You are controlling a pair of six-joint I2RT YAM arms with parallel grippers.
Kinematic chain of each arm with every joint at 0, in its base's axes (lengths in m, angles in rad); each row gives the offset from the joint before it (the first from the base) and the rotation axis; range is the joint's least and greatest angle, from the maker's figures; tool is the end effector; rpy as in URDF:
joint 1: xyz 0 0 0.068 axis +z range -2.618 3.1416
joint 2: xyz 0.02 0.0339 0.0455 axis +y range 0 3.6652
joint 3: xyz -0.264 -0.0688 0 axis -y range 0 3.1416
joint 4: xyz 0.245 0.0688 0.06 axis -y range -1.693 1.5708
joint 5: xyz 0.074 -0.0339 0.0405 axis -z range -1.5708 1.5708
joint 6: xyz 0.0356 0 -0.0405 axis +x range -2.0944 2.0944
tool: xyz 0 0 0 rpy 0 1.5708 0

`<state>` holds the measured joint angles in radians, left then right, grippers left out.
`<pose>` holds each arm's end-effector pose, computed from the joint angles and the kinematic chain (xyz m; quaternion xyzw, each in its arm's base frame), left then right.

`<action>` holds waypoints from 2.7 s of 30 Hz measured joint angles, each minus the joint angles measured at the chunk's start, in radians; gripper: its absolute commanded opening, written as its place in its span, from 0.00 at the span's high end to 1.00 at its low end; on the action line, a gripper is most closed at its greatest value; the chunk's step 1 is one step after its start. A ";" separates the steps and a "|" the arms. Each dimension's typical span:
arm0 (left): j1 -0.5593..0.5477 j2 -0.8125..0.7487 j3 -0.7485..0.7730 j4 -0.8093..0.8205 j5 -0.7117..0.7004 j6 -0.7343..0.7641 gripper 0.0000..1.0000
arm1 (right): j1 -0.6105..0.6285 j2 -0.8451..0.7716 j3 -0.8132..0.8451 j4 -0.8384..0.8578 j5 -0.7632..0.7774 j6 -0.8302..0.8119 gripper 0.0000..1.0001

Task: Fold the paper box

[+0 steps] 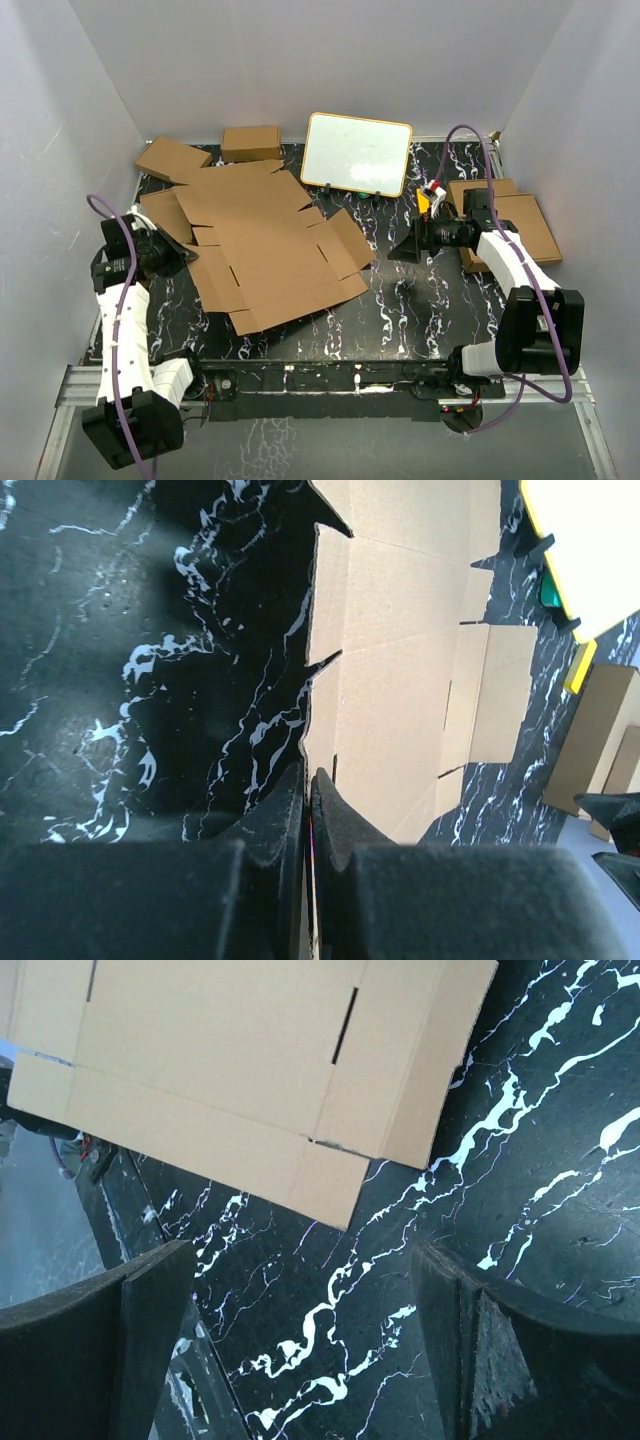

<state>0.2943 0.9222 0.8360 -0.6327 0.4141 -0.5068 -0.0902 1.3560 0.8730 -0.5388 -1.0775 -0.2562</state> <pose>0.1860 0.0414 0.2924 -0.2693 0.8538 -0.2290 0.3822 0.2578 0.0082 0.2333 -0.2071 0.8118 0.4464 0.3143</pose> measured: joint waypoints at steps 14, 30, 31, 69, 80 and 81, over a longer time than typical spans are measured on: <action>-0.090 0.046 0.281 -0.095 -0.063 -0.050 1.00 | 0.018 0.028 0.021 -0.010 0.042 -0.008 0.04; -0.175 -0.032 0.354 0.021 0.113 -0.186 1.00 | 0.098 0.276 0.154 0.063 0.058 0.042 0.02; -0.177 -0.037 0.352 0.026 0.126 -0.191 1.00 | 0.109 0.299 0.154 0.074 0.061 0.048 0.02; -0.198 -0.134 0.207 0.138 0.331 -0.221 1.00 | 0.195 0.688 0.321 0.226 -0.048 0.203 0.63; -0.200 -0.164 0.084 0.151 0.311 -0.180 0.81 | 0.197 0.497 0.270 0.163 0.059 0.136 0.92; -0.201 -0.166 0.074 0.146 0.306 -0.175 0.75 | 0.188 0.449 0.260 0.161 0.073 0.125 0.92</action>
<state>0.0933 0.7559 0.9104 -0.4862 0.7204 -0.6819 0.0982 1.8050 1.1328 -0.3782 -1.0042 -0.1310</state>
